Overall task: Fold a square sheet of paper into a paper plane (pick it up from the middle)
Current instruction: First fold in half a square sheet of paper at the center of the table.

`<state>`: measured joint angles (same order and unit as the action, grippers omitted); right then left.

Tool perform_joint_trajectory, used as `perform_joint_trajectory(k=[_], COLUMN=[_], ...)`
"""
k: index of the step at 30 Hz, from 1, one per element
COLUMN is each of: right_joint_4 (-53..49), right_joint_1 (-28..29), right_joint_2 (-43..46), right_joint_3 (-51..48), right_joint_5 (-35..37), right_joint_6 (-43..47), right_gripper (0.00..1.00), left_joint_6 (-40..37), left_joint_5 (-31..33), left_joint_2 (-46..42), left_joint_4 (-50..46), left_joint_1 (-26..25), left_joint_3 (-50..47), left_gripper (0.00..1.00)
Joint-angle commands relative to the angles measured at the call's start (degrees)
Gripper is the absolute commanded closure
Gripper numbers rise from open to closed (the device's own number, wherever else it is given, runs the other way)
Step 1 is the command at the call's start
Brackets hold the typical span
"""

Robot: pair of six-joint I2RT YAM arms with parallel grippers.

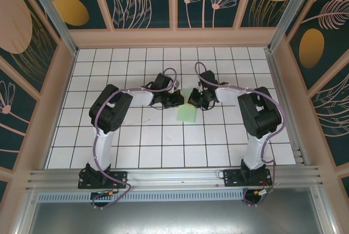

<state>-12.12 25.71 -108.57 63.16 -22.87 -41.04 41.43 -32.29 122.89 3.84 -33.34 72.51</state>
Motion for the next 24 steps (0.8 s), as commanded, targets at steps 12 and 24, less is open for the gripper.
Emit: perform_joint_trajectory(k=[12, 24], right_joint_4=[0.0, 8.4], right_joint_1=[-3.1, -4.6], right_joint_2=[4.1, 15.2], right_joint_3=[-8.3, -12.2], right_joint_5=[3.7, 1.6], right_joint_6=[5.7, 8.1], right_gripper=[1.0, 1.0], left_joint_6=[1.1, 0.6], left_joint_5=[10.4, 10.3], left_joint_2=[6.0, 5.8], left_joint_4=[-13.5, -12.7], left_joint_1=[-0.3, -0.3], left_joint_3=[-5.4, -6.8], left_gripper=[1.0, 1.0])
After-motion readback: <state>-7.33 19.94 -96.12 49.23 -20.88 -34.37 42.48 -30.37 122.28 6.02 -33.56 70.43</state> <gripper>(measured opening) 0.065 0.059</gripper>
